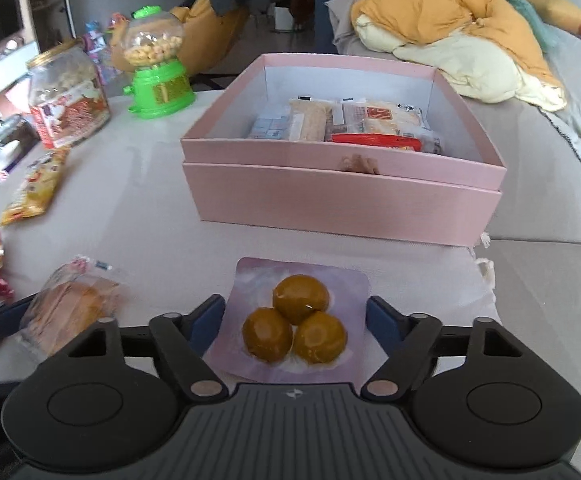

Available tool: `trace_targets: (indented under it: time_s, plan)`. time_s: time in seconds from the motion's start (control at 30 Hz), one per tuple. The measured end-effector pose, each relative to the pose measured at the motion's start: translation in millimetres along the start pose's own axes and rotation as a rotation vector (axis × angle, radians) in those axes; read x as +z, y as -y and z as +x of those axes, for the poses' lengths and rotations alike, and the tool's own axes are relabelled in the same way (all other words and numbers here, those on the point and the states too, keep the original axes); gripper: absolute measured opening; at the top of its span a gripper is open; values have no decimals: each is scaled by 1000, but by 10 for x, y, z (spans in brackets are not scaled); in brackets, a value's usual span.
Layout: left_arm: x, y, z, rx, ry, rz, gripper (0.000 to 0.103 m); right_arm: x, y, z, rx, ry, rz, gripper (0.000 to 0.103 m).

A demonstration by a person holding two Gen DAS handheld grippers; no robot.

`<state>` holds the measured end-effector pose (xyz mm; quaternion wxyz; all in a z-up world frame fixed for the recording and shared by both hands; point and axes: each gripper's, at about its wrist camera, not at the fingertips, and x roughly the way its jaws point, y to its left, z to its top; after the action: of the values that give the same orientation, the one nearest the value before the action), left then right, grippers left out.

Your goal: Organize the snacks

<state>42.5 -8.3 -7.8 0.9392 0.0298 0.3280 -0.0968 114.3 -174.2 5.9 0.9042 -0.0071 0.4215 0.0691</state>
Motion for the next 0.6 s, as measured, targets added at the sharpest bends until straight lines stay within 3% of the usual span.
trace_targets:
  time_s: [0.1, 0.2, 0.3, 0.37, 0.5, 0.6]
  plan:
    - [8, -10, 3, -5, -4, -2, 64, -59, 54, -158, 20, 13, -24, 73]
    - [32, -27, 2, -15, -14, -3, 63, -128, 35, -345, -14, 56, -93, 73]
    - [117, -80, -44, -89, -15, -46, 61, -142, 62, -501, -23, 94, -125, 73]
    - [242, -95, -134, -128, 33, -72, 61, -138, 117, -584, -13, 114, -124, 73]
    - [696, 29, -290, -153, 157, -20, 61, -119, 219, -656, -11, 144, -109, 73]
    - [1122, 105, -197, -204, 202, -28, 61, -104, 291, -666, -14, 152, -88, 73]
